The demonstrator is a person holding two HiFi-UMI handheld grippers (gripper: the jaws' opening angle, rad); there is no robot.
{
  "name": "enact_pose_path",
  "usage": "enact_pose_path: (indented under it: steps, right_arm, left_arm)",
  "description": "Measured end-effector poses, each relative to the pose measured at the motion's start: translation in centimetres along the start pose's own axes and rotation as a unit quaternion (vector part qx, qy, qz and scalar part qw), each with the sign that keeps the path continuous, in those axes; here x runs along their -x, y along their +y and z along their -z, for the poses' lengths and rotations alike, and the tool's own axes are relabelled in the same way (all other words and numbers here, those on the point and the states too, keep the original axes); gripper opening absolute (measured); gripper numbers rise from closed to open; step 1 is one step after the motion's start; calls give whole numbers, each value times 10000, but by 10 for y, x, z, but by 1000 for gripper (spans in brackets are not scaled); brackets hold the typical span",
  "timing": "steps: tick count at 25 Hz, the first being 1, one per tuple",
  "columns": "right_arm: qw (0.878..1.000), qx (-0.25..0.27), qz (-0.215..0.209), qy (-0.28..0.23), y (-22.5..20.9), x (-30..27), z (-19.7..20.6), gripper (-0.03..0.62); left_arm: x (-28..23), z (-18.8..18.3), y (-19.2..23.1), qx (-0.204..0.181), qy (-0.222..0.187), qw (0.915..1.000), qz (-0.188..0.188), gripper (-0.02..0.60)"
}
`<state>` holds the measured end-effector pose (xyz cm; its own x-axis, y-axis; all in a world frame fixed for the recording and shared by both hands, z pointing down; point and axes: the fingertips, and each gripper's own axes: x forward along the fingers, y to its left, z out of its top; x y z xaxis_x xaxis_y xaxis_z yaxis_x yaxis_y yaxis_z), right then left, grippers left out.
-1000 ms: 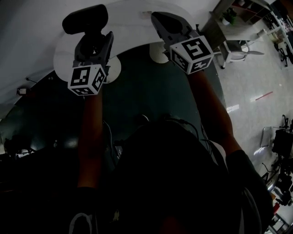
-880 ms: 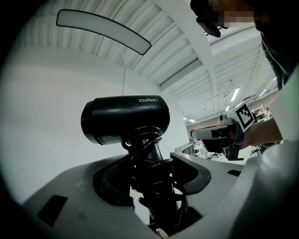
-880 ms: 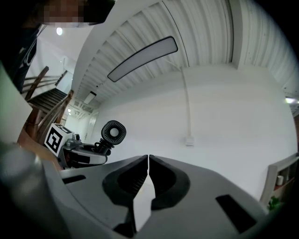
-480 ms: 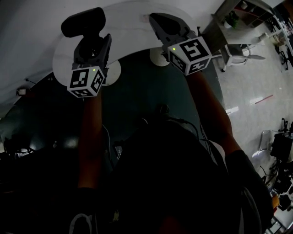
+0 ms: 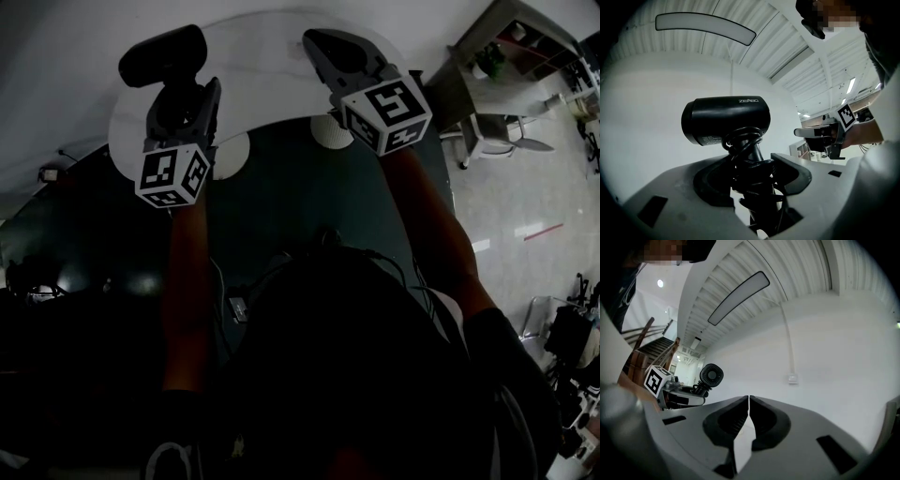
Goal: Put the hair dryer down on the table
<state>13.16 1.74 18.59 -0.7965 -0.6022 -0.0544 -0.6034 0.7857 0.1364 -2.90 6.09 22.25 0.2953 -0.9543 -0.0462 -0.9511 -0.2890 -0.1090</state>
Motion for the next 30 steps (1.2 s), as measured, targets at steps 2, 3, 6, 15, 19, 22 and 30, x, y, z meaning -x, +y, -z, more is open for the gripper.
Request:
enact_pose_path:
  steps: [2, 3, 6, 15, 19, 22, 30]
  right_arm:
    - [10000, -21, -52, 9, -4, -5, 2, 11]
    - [10000, -33, -69, 3, -6, -8, 3, 11]
    - [10000, -79, -57, 9, -6, -20, 4, 11]
    - [9993, -80, 325, 190, -2, -63, 15, 11]
    - [9985, -71, 520, 185, 4, -84, 14, 11]
    - [9979, -39, 612, 205, 10, -98, 11, 11]
    - [9974, -10, 664, 296, 0, -119, 16, 11]
  left_arm:
    - [-3, 2, 0, 17, 17, 10000, -48, 239]
    - [-4, 3, 2, 18, 30, 10000, -58, 239]
    - [-8, 5, 10, 9, 86, 10000, -29, 239]
    - [-31, 21, 61, 179, 113, 9992, 325, 239]
    - [-39, 25, 84, 186, 75, 9985, 513, 239]
    - [-44, 25, 102, 260, 41, 9978, 602, 239]
    - [-65, 34, 119, 372, 60, 9970, 669, 238]
